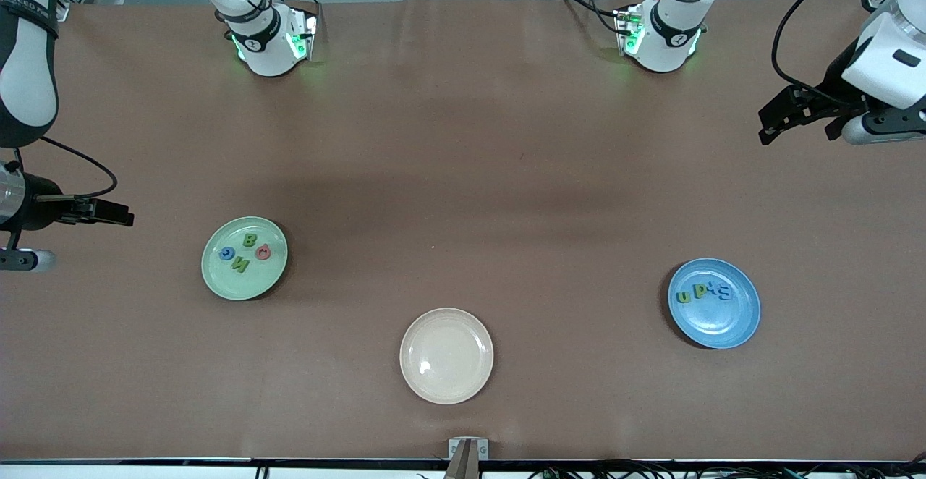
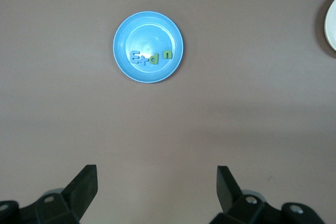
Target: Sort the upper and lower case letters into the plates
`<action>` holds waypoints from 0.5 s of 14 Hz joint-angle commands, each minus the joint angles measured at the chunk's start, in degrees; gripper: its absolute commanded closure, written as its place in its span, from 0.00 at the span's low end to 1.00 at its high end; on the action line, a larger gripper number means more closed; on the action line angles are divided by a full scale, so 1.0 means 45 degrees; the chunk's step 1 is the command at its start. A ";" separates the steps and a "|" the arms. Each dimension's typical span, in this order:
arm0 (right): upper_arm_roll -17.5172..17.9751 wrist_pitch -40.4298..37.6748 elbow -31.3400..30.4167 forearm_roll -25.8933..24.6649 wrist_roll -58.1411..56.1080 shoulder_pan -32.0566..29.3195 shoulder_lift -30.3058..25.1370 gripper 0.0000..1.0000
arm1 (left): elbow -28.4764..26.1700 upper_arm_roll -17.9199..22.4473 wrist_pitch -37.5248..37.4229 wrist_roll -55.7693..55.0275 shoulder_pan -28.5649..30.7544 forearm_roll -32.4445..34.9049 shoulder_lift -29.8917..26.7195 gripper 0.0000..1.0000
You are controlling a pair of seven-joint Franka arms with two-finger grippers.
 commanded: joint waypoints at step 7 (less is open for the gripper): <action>0.0272 -0.0483 0.0570 -0.0067 -0.0129 0.0232 0.0134 0.00 | -0.0305 -0.0111 0.0225 0.0236 0.0594 -0.0225 -0.0335 0.00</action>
